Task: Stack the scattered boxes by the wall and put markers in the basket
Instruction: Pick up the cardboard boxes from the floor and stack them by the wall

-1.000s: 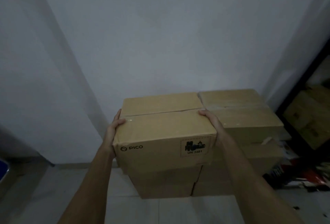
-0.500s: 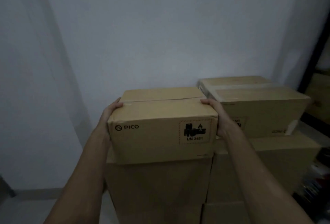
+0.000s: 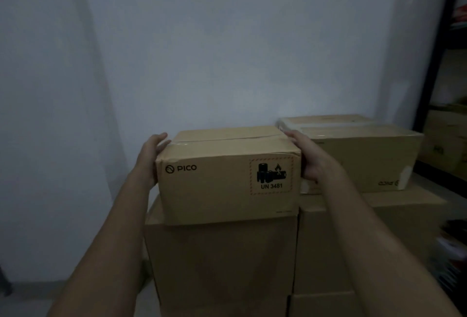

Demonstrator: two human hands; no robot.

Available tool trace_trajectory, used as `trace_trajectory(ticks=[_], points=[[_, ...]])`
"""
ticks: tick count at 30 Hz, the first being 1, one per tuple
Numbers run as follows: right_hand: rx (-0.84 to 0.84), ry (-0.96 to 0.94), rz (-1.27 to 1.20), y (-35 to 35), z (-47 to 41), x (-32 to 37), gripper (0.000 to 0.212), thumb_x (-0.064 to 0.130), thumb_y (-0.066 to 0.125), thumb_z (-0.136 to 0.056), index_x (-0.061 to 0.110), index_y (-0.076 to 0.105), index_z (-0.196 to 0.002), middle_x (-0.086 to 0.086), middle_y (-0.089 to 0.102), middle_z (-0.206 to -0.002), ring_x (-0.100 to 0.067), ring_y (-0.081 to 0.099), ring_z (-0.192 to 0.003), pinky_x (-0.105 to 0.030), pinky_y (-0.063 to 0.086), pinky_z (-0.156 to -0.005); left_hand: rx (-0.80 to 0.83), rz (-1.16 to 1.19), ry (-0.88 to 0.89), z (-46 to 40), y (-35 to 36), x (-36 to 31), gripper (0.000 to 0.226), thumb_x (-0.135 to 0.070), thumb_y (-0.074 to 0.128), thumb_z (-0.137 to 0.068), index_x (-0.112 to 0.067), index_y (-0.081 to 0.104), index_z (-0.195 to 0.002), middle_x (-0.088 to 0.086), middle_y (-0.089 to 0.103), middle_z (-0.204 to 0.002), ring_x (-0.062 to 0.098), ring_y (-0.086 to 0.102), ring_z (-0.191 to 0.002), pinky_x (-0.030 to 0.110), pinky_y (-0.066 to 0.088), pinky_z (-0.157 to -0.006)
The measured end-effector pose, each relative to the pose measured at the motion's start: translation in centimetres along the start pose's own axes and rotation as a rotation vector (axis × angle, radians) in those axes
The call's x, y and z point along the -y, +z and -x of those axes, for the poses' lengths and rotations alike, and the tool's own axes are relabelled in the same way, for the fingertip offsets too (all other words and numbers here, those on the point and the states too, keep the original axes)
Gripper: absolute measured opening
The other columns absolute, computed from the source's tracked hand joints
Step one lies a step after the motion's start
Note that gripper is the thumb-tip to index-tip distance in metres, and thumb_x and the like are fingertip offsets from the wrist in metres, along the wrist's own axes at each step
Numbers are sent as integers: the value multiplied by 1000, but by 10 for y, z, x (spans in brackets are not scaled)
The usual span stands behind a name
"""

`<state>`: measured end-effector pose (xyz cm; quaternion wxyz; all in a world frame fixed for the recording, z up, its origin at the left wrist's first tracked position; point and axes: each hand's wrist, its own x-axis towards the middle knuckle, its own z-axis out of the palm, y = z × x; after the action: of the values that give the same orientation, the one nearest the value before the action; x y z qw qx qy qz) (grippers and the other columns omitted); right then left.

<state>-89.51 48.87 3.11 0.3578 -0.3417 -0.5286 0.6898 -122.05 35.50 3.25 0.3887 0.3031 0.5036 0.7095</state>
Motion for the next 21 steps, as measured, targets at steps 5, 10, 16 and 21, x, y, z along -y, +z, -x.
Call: trace_trajectory(ticks=[5,10,16,21], points=[[-255,-601,454,25,24,8,51,57,50,-91,38,53,-138,11,51,-142,-4,49,-123,-29,39,-100,-173,-575,744,35,9,0,35,-36,50,-89,-29,68,-118,-11,67,-121,9,59,-118,28,42,-102],[-578,-990,1268,68,28,-31,41,53,39,-97,32,70,-115,8,68,-118,-10,52,-117,-48,27,-113,-254,-1262,1103,54,52,34,37,-50,47,-87,-25,74,-90,-8,75,-97,12,66,-101,45,35,-108],[-793,-1016,1440,49,5,-44,53,58,27,-99,30,72,-99,6,71,-107,-19,53,-120,-51,14,-115,-347,-1447,1232,44,69,46,48,-67,53,-81,-26,75,-91,-9,76,-90,12,69,-85,34,45,-95],[-821,-1015,1476,21,-18,-41,53,59,26,-100,29,69,-99,3,69,-113,-19,55,-117,-56,14,-117,-384,-1522,1220,31,76,47,56,-75,44,-79,-30,75,-92,-11,76,-89,12,69,-84,28,47,-85]])
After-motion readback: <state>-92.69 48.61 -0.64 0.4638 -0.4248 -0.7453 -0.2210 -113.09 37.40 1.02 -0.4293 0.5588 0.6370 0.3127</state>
